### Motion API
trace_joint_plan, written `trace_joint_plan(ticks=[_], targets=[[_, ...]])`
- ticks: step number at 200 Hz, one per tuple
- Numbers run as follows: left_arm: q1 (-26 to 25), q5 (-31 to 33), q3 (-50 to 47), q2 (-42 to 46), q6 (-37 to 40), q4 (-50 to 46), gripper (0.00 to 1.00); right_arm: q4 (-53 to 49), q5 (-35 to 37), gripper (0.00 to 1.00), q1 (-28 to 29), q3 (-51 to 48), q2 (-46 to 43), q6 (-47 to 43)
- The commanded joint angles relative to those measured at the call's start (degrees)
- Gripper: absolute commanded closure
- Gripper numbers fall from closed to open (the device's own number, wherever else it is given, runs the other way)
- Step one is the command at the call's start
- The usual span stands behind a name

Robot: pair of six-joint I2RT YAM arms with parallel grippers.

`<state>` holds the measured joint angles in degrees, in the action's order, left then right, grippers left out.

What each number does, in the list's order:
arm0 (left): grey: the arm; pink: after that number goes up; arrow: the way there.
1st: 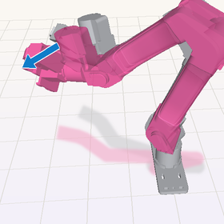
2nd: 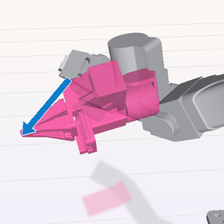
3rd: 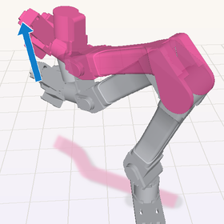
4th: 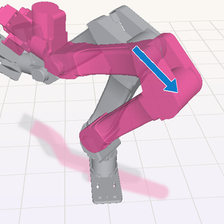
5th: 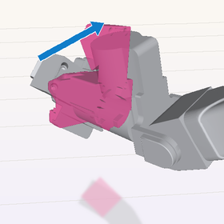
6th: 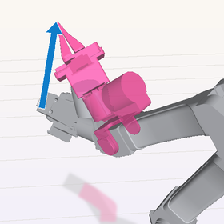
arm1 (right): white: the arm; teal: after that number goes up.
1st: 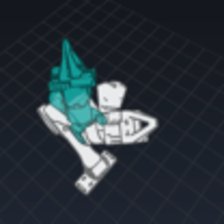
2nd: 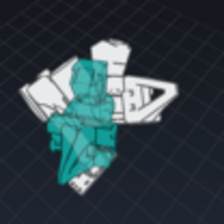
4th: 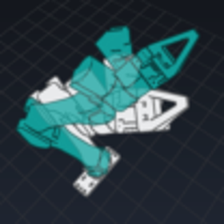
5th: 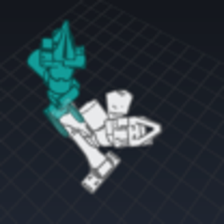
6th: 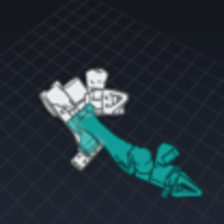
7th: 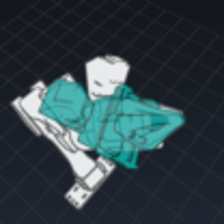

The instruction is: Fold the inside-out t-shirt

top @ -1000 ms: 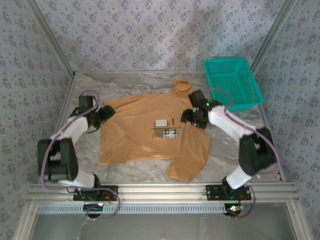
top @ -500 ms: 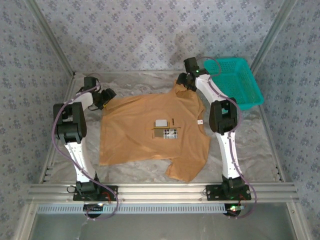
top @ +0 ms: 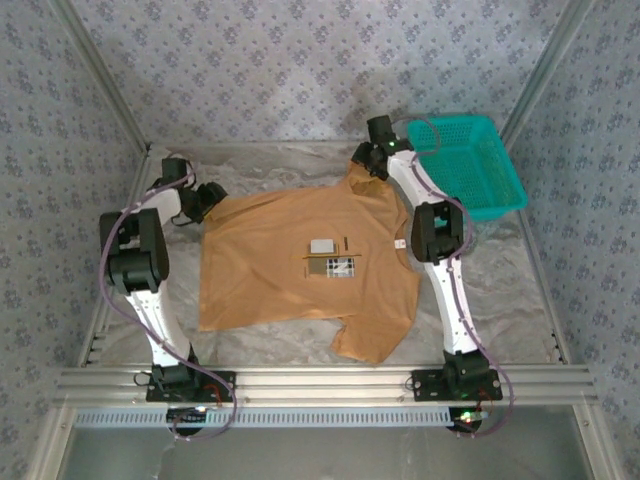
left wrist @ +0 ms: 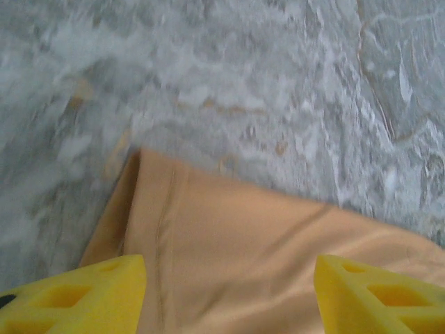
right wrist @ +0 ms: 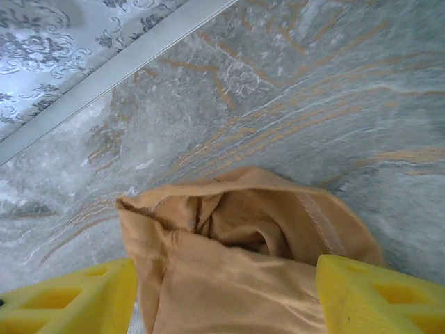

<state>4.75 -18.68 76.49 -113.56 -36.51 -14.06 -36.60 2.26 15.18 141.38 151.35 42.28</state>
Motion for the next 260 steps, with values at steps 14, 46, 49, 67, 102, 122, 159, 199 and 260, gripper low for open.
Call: trace_joint_plan(ticks=[14,46,49,67,102,122,159,199,260], targets=[[-1.79,-1.21,-9.09,10.85,0.17,2.03,0.36,1.13,-0.51,0.33,-0.56,5.15,6.52,3.5],[-3.86,-0.83,-15.3,16.9,0.16,2.5,0.37,4.08,-0.61,0.86,-1.05,6.25,7.02,3.25],[-4.07,-0.72,-15.64,17.3,0.27,2.32,0.38,4.0,-0.78,0.9,-1.16,6.65,7.03,3.2],[-5.95,0.64,-17.25,19.64,1.19,0.85,0.38,4.11,-1.19,1.0,-1.05,7.94,5.82,2.22],[-8.09,4.32,-22.25,24.92,2.23,-1.17,0.38,8.43,-1.26,1.0,-0.08,7.5,1.41,-0.47],[-8.05,6.06,-25.73,28.18,2.5,-1.96,0.39,12.34,-0.82,1.0,0.97,7.63,0.36,-3.11],[-8.05,5.95,-31.26,32.09,0.89,-1.33,0.39,17.0,0.06,0.52,1.14,8.94,2.69,-2.96],[-9.1,4.0,-36.89,36.37,-1.7,1.49,0.34,5.17,-8.63,0.19,0.11,9.34,-2.02,0.08],[-6.99,4.38,-29.26,21.52,-1.68,8.05,0.29,-0.61,-9.72,0.18,1.95,-31.85,-26.68,-5.63]])
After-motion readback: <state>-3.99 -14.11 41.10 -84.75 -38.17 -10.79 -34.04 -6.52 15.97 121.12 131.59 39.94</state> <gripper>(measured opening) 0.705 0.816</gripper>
